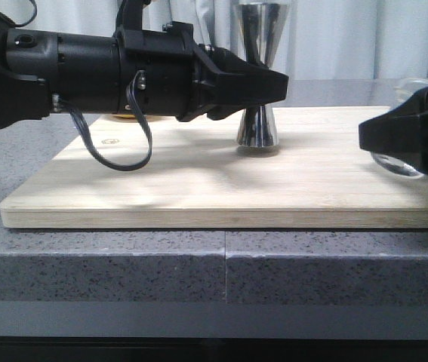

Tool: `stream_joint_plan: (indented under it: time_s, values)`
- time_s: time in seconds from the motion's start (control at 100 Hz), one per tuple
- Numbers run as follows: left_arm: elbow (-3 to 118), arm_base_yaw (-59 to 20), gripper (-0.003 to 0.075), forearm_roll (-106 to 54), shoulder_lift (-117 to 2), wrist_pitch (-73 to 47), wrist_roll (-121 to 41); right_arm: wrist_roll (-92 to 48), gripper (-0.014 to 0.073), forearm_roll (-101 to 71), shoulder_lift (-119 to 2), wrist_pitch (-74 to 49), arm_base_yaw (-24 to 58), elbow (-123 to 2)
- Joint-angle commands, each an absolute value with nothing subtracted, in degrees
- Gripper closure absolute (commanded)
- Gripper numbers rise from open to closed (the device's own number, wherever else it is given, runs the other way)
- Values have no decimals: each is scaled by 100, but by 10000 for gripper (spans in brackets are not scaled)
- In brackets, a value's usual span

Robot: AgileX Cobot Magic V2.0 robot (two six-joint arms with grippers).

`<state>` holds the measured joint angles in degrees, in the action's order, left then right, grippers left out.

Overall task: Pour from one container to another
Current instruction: 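Lift the glass cup with the right gripper off the board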

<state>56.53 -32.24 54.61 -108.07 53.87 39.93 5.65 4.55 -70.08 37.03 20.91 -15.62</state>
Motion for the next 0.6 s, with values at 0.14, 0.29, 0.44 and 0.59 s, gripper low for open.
stream_joint_plan:
  time_s: [0.14,0.29,0.44,0.59]
  values:
    - [5792,-3220,741,5334,-10464,5880,4068,226,249,498,-6938,4003,2099,-2039]
    - [5792,-3220,741,5334,-10464,5901,4071,226,249,498,-6938,3707,2088,-2321]
    - [5792,-3220,741,5334,-10464,5905,4071,226,249,519,-6938,3515,2088,-2346]
    - [5792,-3220,741,5334,-10464,5905,4071,226,249,566,-6938,3297,2088,-2346]
